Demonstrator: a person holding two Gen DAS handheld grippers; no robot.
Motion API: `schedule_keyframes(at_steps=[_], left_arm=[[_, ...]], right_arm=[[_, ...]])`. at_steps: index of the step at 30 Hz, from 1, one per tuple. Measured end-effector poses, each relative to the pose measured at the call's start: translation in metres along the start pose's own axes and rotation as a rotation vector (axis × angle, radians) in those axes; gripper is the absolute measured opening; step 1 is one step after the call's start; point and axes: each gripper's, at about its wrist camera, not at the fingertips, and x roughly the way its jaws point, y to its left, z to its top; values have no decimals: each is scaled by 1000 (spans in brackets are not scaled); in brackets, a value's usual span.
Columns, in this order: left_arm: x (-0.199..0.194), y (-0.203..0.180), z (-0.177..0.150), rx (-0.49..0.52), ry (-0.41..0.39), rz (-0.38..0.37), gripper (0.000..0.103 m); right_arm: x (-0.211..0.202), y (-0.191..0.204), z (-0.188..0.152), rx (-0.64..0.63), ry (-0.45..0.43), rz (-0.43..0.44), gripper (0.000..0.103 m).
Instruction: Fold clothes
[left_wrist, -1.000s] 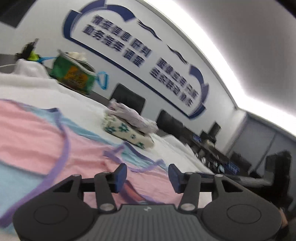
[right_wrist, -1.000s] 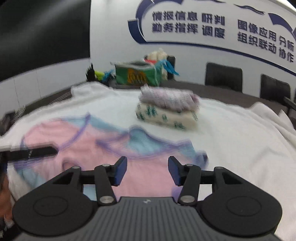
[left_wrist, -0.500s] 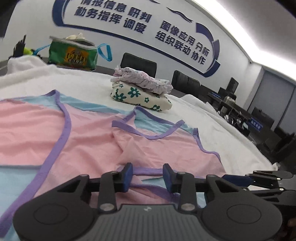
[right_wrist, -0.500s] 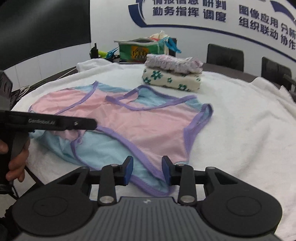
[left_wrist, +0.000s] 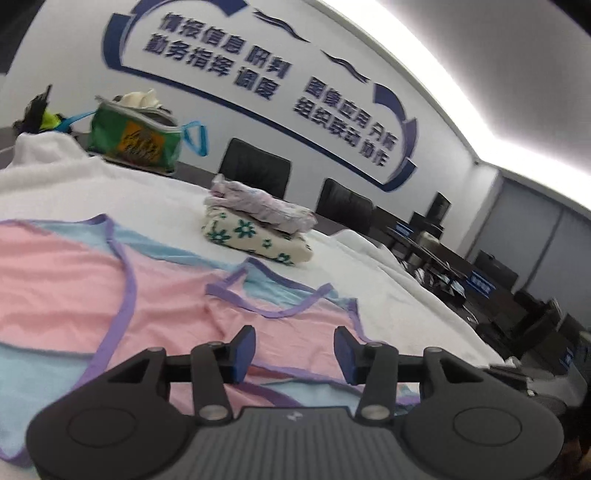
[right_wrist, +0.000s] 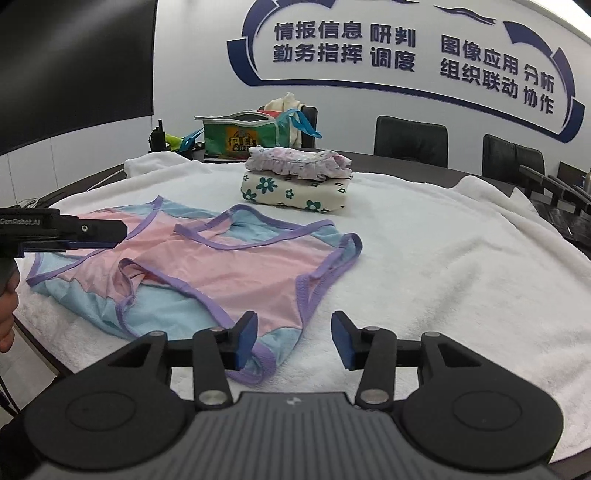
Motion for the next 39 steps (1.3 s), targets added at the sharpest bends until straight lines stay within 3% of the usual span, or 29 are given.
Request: schedule_keyframes(at_steps=[18,25,32,33,35,36,37,39], left_arm=[[-10,12,-11,30,44,-47,46],[-19,-8,-26,245,120,-234,51],[-9,-19,-40,352,165,-182,51],[-13,-15,-38,358,159,-181,51],[-27,1,-33,377,138,-151,51],[-33,10,-30,384,133,-118,51],[-40,20,-26,376,137,-85,51],[-53,42,-19,347,150,-29,51]], right_arm=[[4,8,3,-19,-6,7,53],[-9,13,-4,-44,-33,39,55],[0,22,-23,-77,-1,71,56],[1,23,-26,-78,2,73,54],[3,24,-31,-95,5,88,37],[4,24,-32,-101,13,90,19],[5,25,-34,-107,21,91,14],[2,23,-33,-109,22,67,14]])
